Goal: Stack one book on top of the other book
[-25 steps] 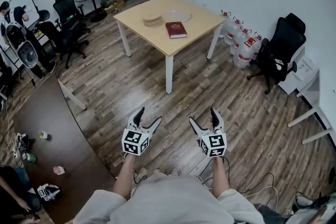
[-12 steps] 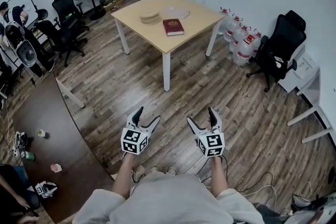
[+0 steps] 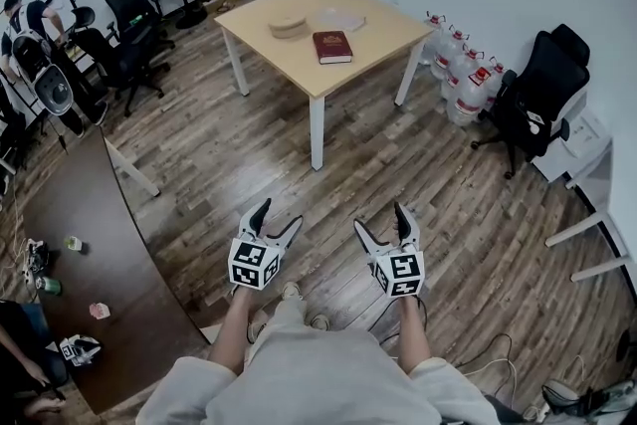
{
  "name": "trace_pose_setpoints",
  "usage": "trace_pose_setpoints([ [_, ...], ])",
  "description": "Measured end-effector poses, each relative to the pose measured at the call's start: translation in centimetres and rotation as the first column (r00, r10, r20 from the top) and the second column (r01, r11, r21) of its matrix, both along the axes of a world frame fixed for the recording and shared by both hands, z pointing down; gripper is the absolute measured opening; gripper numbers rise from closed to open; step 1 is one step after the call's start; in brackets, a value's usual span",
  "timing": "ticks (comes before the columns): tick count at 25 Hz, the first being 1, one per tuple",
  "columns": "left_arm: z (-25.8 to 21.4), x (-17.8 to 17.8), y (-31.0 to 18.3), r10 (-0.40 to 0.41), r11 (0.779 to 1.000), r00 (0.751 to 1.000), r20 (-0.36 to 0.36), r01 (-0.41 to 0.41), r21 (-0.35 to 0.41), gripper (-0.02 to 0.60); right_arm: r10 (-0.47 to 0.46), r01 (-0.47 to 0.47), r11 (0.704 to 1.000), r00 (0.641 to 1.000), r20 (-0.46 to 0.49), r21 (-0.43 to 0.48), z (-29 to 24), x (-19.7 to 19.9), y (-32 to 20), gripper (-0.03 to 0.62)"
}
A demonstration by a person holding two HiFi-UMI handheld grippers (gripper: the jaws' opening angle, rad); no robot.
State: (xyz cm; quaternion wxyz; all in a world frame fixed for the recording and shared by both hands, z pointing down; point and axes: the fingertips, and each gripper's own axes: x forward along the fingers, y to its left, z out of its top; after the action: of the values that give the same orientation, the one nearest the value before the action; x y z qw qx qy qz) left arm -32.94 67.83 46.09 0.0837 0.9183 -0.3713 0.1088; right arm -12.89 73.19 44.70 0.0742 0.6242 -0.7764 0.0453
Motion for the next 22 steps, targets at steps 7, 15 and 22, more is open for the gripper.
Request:
trace_pose_setpoints([
  [7,0.9,1.3,-2.8,0.014,1.0,1.0,-0.006,-0.014,-0.012,0.341,0.014,-0.014,1.0,1.0,-0.005,-0.006,0.6,1.1,-2.6,0.405],
  [15,2.1,3.9,-8.3,0.05,0.998,0.999,-0.016,-0.051,-0.023,0.339,0.036,-0.036,0.999,0.999,-0.02,-0.022,1.5,3.0,-7.5,0.402],
  [22,2.5,5.5,-15.6,0.074,0.996,0.997,-0.038,-0.076,-0.036,0.337,0.052,-0.053,0.998,0.998,-0.045,-0.031,1.2,4.0,-14.3,0.402],
])
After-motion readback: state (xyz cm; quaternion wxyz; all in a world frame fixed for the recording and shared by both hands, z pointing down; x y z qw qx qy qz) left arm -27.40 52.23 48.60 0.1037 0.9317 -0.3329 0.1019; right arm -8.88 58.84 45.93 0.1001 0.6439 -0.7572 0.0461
